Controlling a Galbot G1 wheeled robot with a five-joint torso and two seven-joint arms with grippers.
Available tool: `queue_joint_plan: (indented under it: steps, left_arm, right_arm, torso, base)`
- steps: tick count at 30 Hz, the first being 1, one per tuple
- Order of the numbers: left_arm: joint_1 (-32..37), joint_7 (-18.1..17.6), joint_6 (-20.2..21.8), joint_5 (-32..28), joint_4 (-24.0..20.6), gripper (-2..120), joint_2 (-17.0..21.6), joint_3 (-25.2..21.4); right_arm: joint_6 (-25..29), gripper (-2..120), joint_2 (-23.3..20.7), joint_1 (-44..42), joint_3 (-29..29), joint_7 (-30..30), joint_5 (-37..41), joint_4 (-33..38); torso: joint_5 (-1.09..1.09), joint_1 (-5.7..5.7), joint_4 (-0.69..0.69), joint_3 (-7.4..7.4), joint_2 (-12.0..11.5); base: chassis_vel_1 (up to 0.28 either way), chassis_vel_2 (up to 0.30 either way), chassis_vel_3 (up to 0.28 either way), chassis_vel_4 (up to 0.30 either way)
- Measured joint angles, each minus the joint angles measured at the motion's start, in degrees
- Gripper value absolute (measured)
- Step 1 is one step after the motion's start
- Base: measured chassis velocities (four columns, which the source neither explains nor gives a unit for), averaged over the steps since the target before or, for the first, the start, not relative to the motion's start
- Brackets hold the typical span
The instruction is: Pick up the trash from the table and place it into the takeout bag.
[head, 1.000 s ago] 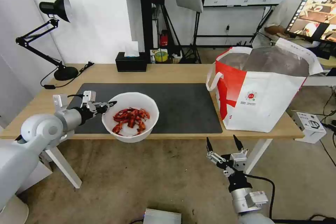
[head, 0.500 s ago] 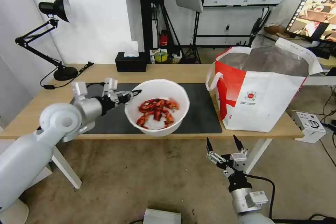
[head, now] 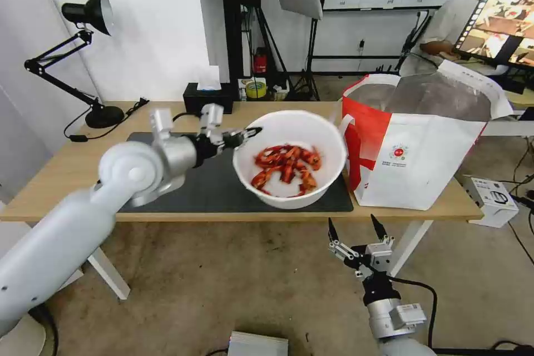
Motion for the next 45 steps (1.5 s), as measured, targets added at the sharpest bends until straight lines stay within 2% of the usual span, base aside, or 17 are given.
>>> queue_joint_plan:
  steps: [3, 7, 10, 19, 25, 28, 29, 31, 35, 38, 39, 45]
  left_arm:
    - [-6.14, -1.67, -0.15, -1.61, 2.97, 0, -3.8, 4.75]
    - [-9.49, -2.07, -0.19, -2.54, 5.06, 0, -6.34, 7.52]
    - [-14.24, -3.01, -0.39, -4.0, 8.39, 0, -9.78, 11.03]
    - [-24.9, -3.81, -1.36, -7.62, 14.55, 0, -16.54, 15.88]
    - [-29.3, -4.03, -1.63, -9.13, 18.32, 0, -20.47, 17.93]
    - [-31.61, -4.6, -1.79, -9.83, 22.18, 0, -24.63, 19.54]
    - [-31.61, -4.6, -1.79, -9.83, 22.18, 0, -24.63, 19.54]
    - [-32.78, -4.74, -1.95, -10.06, 25.36, 0, -28.06, 20.03]
    - [-33.68, -5.02, -2.36, -10.06, 28.49, 0, -30.93, 20.17]
    - [-34.75, -5.73, -2.99, -9.85, 33.0, 0, -35.18, 20.03]
    - [-34.75, -5.73, -2.99, -9.85, 33.0, 0, -35.18, 20.03]
    - [-35.88, -8.45, -4.37, -9.11, 39.31, 0, -41.79, 19.23]
  right_arm:
    - [0.0, 100, 0.0, 0.0, 0.0, 0.0, 0.0, 0.0]
    - [0.0, 100, 0.0, 0.0, 0.0, 0.0, 0.0, 0.0]
    - [0.0, 100, 0.0, 0.01, 0.0, 0.0, 0.0, 0.0]
    - [0.0, 100, 0.0, 0.0, 0.0, 0.0, 0.0, 0.0]
    - [0.0, 100, 0.0, 0.01, 0.0, 0.0, 0.0, 0.0]
    - [0.0, 100, 0.0, 0.0, 0.0, 0.0, 0.0, 0.0]
    - [0.0, 100, 0.0, 0.0, 0.0, 0.0, 0.0, 0.0]
    - [0.0, 100, 0.0, 0.0, 0.0, 0.0, 0.0, 0.0]
    - [0.0, 100, 0.0, 0.0, -0.01, 0.0, 0.0, 0.0]
    - [0.0, 100, 0.0, 0.0, 0.0, 0.0, 0.0, 0.0]
    - [0.0, 100, 0.0, 0.0, 0.0, 0.0, 0.0, 0.0]
    - [0.0, 100, 0.0, 0.0, 0.0, 0.0, 0.0, 0.0]
  torso:
    - [0.0, 0.0, -0.01, 0.0, 0.0]
    - [0.0, 0.0, -0.01, 0.0, 0.0]
    - [-0.02, 0.0, 0.0, 0.0, 0.0]
    - [0.0, 0.0, -0.01, -0.01, 0.0]
    - [0.0, 0.0, 0.0, -0.01, 0.0]
    - [0.0, 0.0, 0.0, 0.0, 0.0]
    - [0.0, 0.0, 0.0, 0.0, 0.0]
    - [0.0, 0.0, -0.01, 0.0, 0.0]
    - [0.01, 0.0, -0.01, 0.0, 0.0]
    - [0.0, 0.0, 0.0, 0.0, 0.0]
    - [0.0, 0.0, 0.0, 0.0, 0.0]
    - [0.0, 0.0, -0.01, 0.0, 0.0]
  base:
    - [0.0, 0.0, 0.0, 0.0]
    - [0.0, 0.0, 0.0, 0.0]
    - [0.0, 0.0, 0.0, 0.0]
    - [0.0, 0.0, 0.0, 0.0]
    - [0.0, 0.0, 0.0, 0.0]
    - [0.0, 0.0, 0.0, 0.0]
    - [0.0, 0.0, 0.0, 0.0]
    - [0.0, 0.0, 0.0, 0.0]
    - [0.0, 0.0, 0.0, 0.0]
    - [0.0, 0.0, 0.0, 0.0]
    - [0.0, 0.0, 0.0, 0.0]
    - [0.0, 0.0, 0.0, 0.0]
